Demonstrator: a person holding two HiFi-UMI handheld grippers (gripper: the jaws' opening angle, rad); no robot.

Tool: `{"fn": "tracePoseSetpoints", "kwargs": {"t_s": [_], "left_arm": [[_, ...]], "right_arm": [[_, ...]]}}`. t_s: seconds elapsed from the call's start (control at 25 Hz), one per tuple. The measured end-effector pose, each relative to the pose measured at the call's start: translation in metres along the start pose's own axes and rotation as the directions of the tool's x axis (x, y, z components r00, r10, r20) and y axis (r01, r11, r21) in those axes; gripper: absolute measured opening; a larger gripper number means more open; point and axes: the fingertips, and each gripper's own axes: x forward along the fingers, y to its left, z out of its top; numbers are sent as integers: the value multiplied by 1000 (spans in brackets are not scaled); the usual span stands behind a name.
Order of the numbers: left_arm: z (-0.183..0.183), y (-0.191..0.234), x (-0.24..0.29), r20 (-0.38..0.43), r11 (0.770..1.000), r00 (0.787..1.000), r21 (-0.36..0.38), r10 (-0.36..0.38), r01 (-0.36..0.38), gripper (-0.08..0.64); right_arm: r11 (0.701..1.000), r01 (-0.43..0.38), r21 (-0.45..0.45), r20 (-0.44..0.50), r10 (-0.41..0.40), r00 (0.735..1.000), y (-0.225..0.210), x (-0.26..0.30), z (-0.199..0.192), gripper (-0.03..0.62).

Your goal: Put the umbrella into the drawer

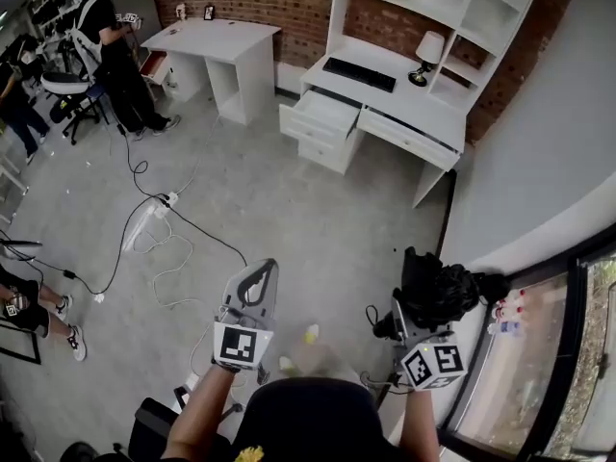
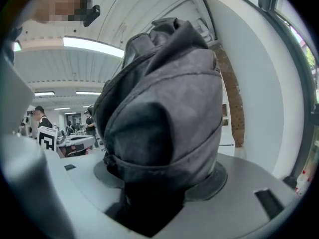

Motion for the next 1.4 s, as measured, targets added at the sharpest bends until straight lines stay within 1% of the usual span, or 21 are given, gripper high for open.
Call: {"fn": "tracePoseSetpoints", "kwargs": {"t_s": [0.12,0.24,0.36,0.44,0.56,0.64,0.72,0.84,0.96,1.12,1.24,1.4], "left_arm": [[-4,10,-21,-21,1000,1000,-14,17,-18,15],[2,17,-28,-10,999,1000,-33,21,-22,15],[8,26,-32,-5,998,999,-45,32,-32,15],[6,28,-35,-13,999,999,-32,30,-30,15],[9,28,-39,7,998,1000,-53,23,-23,15],[8,30,-41,0,999,1000,-47,14,-14,15],[5,32,-40,-12,999,1000,-39,6,-7,15],[2,32,-31,-21,999,1000,-50,-6,5,15],[-3,38,-16,-32,999,999,-53,-4,2,15],[-11,53,20,-49,999,999,-46,15,-17,15],[-21,64,63,-59,999,998,-41,26,-28,15],[-26,81,140,-53,999,998,-16,45,-46,15]], "right_arm": [[1000,2,12,42,-3,999,15,-4,7,279],[1000,15,25,106,-17,994,21,-13,21,279],[998,40,38,144,-45,988,21,-20,30,279],[999,45,31,154,-49,987,22,-24,33,279],[998,44,34,167,-50,985,27,-34,36,279],[998,49,33,174,-54,983,31,-40,37,279],[998,57,21,167,-60,984,31,-41,35,279],[997,76,10,145,-76,986,23,-37,31,279],[996,87,20,139,-89,986,11,-22,34,279],[997,80,12,137,-80,987,-7,19,40,279],[997,69,-15,133,-67,989,-29,63,40,279],[999,37,-32,141,-32,989,-66,139,50,278]]}}
